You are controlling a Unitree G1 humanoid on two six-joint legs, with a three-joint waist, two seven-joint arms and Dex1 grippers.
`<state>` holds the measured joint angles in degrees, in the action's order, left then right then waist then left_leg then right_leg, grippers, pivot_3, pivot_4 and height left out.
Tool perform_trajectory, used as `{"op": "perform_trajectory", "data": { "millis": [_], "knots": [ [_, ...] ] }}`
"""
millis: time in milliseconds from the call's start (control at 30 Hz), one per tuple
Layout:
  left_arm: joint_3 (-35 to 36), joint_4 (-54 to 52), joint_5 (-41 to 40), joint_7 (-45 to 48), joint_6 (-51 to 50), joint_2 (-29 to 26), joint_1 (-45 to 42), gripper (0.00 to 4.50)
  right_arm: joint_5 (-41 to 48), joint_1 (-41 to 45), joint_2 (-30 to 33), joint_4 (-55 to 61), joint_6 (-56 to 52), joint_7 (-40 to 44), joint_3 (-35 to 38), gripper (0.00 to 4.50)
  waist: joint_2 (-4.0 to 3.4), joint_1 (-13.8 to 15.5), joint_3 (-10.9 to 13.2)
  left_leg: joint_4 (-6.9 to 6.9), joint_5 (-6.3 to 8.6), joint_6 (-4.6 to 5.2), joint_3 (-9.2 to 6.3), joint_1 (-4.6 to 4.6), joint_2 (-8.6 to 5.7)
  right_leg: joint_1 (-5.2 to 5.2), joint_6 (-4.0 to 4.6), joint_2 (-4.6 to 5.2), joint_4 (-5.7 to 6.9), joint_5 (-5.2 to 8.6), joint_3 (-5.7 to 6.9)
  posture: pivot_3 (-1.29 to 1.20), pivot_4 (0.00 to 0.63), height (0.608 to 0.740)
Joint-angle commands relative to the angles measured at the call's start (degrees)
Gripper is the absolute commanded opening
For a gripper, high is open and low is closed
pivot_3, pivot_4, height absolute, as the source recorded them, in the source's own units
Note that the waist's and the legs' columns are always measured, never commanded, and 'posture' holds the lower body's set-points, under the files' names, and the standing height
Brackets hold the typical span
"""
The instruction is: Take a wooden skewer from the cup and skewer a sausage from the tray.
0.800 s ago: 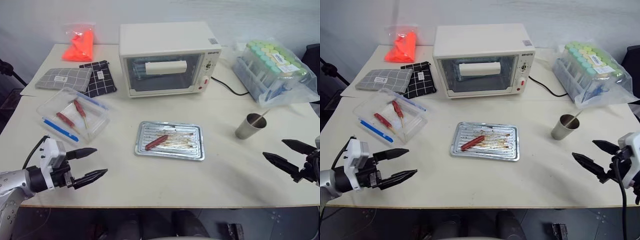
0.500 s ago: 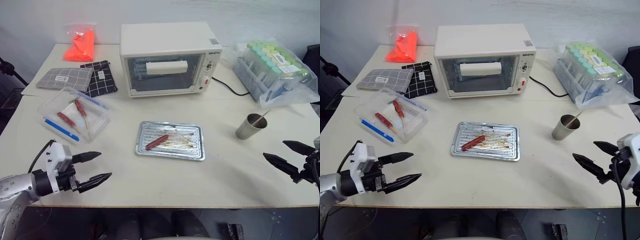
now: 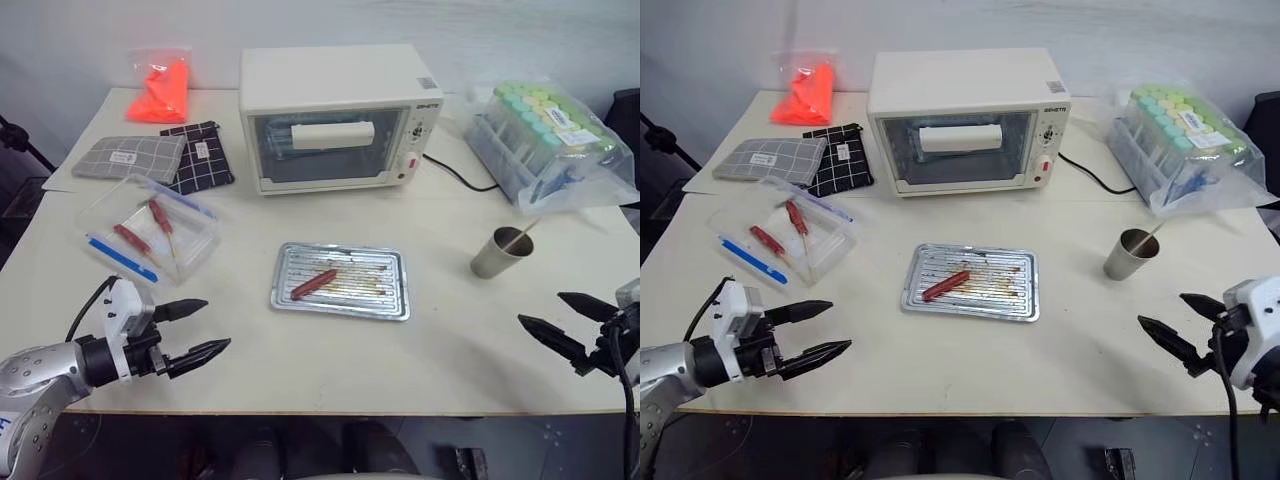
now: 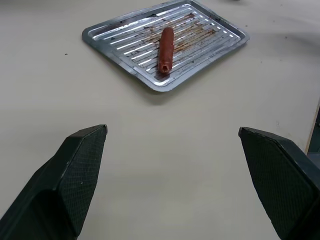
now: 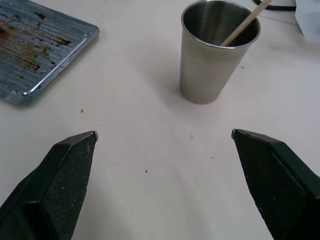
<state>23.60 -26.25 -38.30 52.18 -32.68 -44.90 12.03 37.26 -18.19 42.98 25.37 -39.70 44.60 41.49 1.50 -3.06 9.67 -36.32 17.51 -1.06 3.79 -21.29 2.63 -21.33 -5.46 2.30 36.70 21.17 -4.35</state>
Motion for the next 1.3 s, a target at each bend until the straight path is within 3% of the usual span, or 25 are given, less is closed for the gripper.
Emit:
{"op": "perform_trajectory", "data": {
  "millis": [33,200,367,600,700,900,1067,1167,1267,1300],
  "knots": [
    [-0.71,-1.94,-5.08,0.24,-3.28,-1.03,-4.39,4.45,5.22,4.28,-0.92,1.43,-2.97,-4.81,3.64,4.5,0.0,-0.05,0.0,-0.06,0.0,0.0,0.0,0.0,0.0,0.0,0.0,0.0,0.06,0.0,0.0,0.0,0.15,0.74],
    [-5.49,0.72,-12.27,1.79,-9.68,-2.19,-19.34,4.45,9.59,14.91,-1.99,-1.48,-7.28,-14.68,3.37,4.5,0.01,0.02,0.02,-0.28,-0.09,-0.01,-0.05,0.07,-0.01,0.04,-0.02,-0.03,0.36,-0.03,0.0,0.0,0.15,0.74],
    [-12.73,7.3,-12.14,3.79,-11.4,0.06,-35.34,4.45,10.24,25.62,-2.92,-6.73,-10.73,-23.3,-0.29,4.5,-0.07,0.03,0.03,-0.59,-0.07,-0.03,-0.07,-0.09,0.01,-0.04,-0.04,-0.15,0.41,-0.06,-0.04,0.0,0.15,0.74],
    [-19.78,10.09,-8.68,6.91,-9.79,2.63,-42.55,4.45,4.88,32.67,-5.34,-13.51,-8.93,-28.79,-7.1,4.5,-0.09,-0.19,0.05,-0.75,-0.17,-0.23,0.13,-0.28,0.11,-0.21,-0.11,-0.33,0.32,-0.07,-0.34,0.0,0.15,0.74],
    [-21.4,9.72,-7.6,7.27,-9.18,3.54,-42.74,4.5,2.34,34.43,-6.53,-16.57,-7.19,-29.9,-9.12,3.96,-0.14,-0.11,0.07,-0.77,-0.16,-0.25,0.16,-0.28,0.16,-0.25,-0.11,-0.42,0.33,-0.08,-0.46,0.0,0.15,0.74],
    [-22.36,9.81,-6.51,7.33,-8.22,4.77,-42.95,4.5,1.2,37.58,-7.82,-20.08,-4.4,-29.3,-10.27,2.37,-0.16,-0.08,0.09,-0.85,-0.17,-0.26,0.16,-0.27,0.17,-0.25,-0.13,-0.46,0.45,-0.09,-0.53,0.0,0.15,0.74],
    [-22.66,10.55,-5.17,7.55,-7.27,5.52,-43.25,4.5,0.29,40.69,-8.69,-23.41,-2.73,-29.21,-11.04,2.37,-0.19,-0.16,0.11,-0.9,-0.17,-0.26,0.22,-0.2,0.18,-0.25,-0.14,-0.49,0.58,-0.09,-0.6,0.0,0.15,0.74],
    [-22.76,10.72,-4.73,7.76,-7.03,5.72,-43.34,4.5,0.17,41.83,-9.17,-24.7,-2.09,-29.48,-11.09,1.67,-0.19,-0.14,0.11,-0.87,-0.18,-0.27,0.19,-0.2,0.21,-0.26,-0.14,-0.54,0.58,-0.09,-0.6,0.0,0.15,0.74],
    [-22.73,10.96,-4.32,8.14,-6.8,5.8,-43.44,4.5,0.69,42.31,-9.86,-24.78,-2.7,-29.89,-10.69,1.67,-0.23,-0.15,0.13,-0.88,-0.18,-0.27,0.21,-0.2,0.19,-0.26,-0.14,-0.5,0.58,-0.09,-0.62,0.0,0.15,0.74],
    [-22.72,11.25,-4.15,8.32,-6.68,5.84,-43.65,4.5,0.73,42.22,-10.08,-24.55,-2.8,-30.01,-10.72,1.48,-0.23,-0.18,0.14,-0.88,-0.18,-0.27,0.21,-0.21,0.19,-0.26,-0.14,-0.5,0.57,-0.09,-0.63,0.0,0.15,0.74]
  ]
}}
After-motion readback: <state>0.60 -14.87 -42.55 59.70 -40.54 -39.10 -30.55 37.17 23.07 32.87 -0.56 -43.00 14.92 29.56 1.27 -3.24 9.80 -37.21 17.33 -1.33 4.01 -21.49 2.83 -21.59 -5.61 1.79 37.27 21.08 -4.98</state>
